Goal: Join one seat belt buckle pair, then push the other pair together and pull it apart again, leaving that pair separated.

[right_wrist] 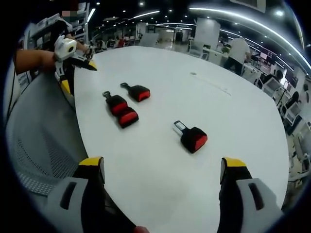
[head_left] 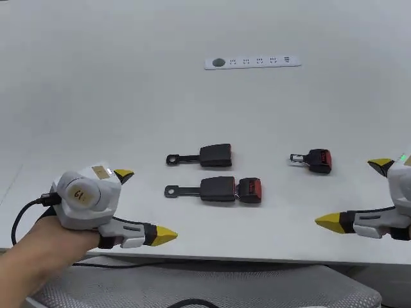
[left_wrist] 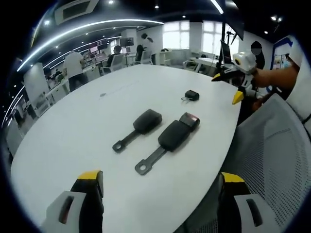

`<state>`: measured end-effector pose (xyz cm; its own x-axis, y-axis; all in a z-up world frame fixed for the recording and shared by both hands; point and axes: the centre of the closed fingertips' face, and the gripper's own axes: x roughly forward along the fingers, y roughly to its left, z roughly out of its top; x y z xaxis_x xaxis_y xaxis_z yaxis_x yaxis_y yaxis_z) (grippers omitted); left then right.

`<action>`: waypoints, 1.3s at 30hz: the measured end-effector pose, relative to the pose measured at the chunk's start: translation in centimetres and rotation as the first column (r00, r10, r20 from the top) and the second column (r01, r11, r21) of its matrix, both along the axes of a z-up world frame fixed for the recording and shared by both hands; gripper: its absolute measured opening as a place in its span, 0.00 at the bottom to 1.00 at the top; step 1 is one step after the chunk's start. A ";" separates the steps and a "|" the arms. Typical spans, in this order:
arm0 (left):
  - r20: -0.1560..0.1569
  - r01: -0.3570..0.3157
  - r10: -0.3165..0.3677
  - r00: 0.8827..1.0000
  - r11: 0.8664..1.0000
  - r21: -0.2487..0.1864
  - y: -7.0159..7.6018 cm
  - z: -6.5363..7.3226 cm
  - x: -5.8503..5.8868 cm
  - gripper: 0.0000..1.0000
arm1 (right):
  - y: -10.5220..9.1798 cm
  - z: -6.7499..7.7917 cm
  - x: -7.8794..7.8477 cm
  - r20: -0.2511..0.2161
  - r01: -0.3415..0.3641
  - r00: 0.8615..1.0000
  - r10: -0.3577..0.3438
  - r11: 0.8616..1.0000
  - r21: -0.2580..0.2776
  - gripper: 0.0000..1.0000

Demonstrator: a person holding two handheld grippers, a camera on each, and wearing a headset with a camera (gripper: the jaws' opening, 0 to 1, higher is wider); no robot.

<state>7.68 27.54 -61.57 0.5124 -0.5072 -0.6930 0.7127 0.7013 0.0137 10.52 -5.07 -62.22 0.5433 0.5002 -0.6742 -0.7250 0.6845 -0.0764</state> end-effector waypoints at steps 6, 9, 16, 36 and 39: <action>0.002 -0.028 0.028 1.000 0.999 -0.025 0.0 -0.1 0.1 1.00 | 0.4 -0.3 -0.5 -0.011 -0.012 1.000 0.012 1.000 0.001 1.00; 0.009 -0.040 0.040 0.999 0.998 -0.048 -0.3 0.3 0.2 1.00 | 0.9 0.0 -0.6 -0.010 -0.010 1.000 0.010 1.000 0.010 1.00; 0.025 -0.043 0.044 0.999 0.998 -0.054 -0.4 0.3 0.3 1.00 | 1.5 0.2 -0.4 0.012 -0.012 1.000 0.012 1.000 0.005 1.00; 0.061 -0.020 0.024 0.998 0.998 -0.060 -0.9 0.3 0.4 1.00 | 1.0 0.5 -0.5 0.005 0.030 1.000 -0.030 0.999 0.017 1.00; 0.055 -0.010 0.013 0.998 0.999 -0.046 -1.0 0.1 0.3 1.00 | 0.9 0.6 -0.4 0.007 0.039 0.999 -0.039 0.999 0.025 1.00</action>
<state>7.97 26.54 -61.52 0.5552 -0.5318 -0.6395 0.7036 0.7103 0.0201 10.13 -4.14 -61.62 0.5676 0.4950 -0.6578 -0.6974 0.7138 -0.0646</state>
